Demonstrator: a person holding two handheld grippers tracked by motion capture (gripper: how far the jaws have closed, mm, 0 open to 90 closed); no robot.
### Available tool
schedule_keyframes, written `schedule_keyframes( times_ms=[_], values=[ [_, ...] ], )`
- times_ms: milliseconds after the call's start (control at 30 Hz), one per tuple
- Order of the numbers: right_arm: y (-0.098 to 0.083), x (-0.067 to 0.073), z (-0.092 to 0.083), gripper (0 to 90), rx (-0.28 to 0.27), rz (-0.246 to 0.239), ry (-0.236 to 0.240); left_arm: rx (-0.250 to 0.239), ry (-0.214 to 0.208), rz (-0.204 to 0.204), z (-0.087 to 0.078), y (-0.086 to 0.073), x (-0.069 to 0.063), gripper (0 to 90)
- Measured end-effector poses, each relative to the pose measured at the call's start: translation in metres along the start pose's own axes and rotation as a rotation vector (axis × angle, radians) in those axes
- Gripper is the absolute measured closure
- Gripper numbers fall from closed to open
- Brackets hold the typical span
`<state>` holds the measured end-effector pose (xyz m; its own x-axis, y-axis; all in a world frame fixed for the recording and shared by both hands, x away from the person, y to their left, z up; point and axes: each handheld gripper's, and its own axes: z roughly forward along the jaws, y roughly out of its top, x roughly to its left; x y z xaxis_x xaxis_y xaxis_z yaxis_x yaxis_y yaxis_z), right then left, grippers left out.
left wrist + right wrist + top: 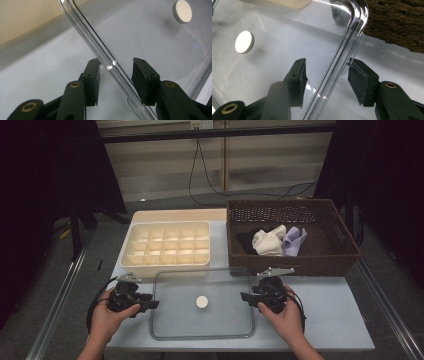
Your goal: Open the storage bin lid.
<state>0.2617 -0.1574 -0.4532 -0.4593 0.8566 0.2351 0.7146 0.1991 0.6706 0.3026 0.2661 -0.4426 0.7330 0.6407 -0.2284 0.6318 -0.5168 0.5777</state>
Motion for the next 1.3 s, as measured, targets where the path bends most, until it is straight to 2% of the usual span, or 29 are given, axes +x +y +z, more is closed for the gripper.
schedule_keyframes(
  times_ms=[100, 267, 433, 467, 633, 700, 833, 933, 1067, 1133, 1300],
  values=[
    [0.0, -0.001, 0.0, 48.2, -0.007, -0.001, 0.002, -0.002, 0.0, -0.008, 0.001, -0.001, 0.001, 57.4],
    [0.001, -0.001, 0.0, 48.0, -0.013, 0.005, 0.001, 0.003, 0.008, 0.001, 0.003, -0.001, 0.002, 54.0],
    [0.002, -0.003, 0.002, 43.5, -0.043, -0.002, 0.004, -0.002, 0.036, 0.003, 0.006, -0.002, 0.004, 41.7],
    [0.003, -0.003, 0.001, 41.8, -0.049, -0.001, 0.003, -0.016, 0.05, 0.007, 0.006, -0.002, 0.004, 38.4],
    [0.005, -0.002, -0.001, 33.8, -0.058, -0.017, 0.011, -0.021, 0.038, 0.012, 0.006, -0.001, 0.005, 26.7],
    [0.005, -0.003, -0.002, 30.6, -0.053, -0.023, 0.013, -0.04, 0.035, 0.008, 0.006, 0.0, 0.005, 20.9],
    [0.004, -0.004, -0.002, 23.4, -0.043, -0.041, 0.021, -0.058, 0.028, 0.011, 0.005, 0.003, 0.004, 17.4],
    [0.004, -0.004, -0.001, 18.2, -0.036, -0.055, 0.025, -0.079, 0.021, 0.011, 0.007, 0.005, 0.003, 11.1],
    [0.005, -0.004, -0.003, 14.1, -0.031, -0.053, 0.025, -0.091, 0.015, 0.016, 0.007, 0.008, 0.003, 7.2],
    [0.005, -0.006, -0.003, 12.3, -0.037, -0.073, 0.038, -0.094, 0.016, 0.016, 0.008, 0.009, 0.002, 5.8],
    [0.006, -0.008, -0.005, 7.5, -0.032, -0.074, 0.056, -0.085, 0.008, 0.027, 0.011, 0.014, 0.0, 3.5]
  ],
)
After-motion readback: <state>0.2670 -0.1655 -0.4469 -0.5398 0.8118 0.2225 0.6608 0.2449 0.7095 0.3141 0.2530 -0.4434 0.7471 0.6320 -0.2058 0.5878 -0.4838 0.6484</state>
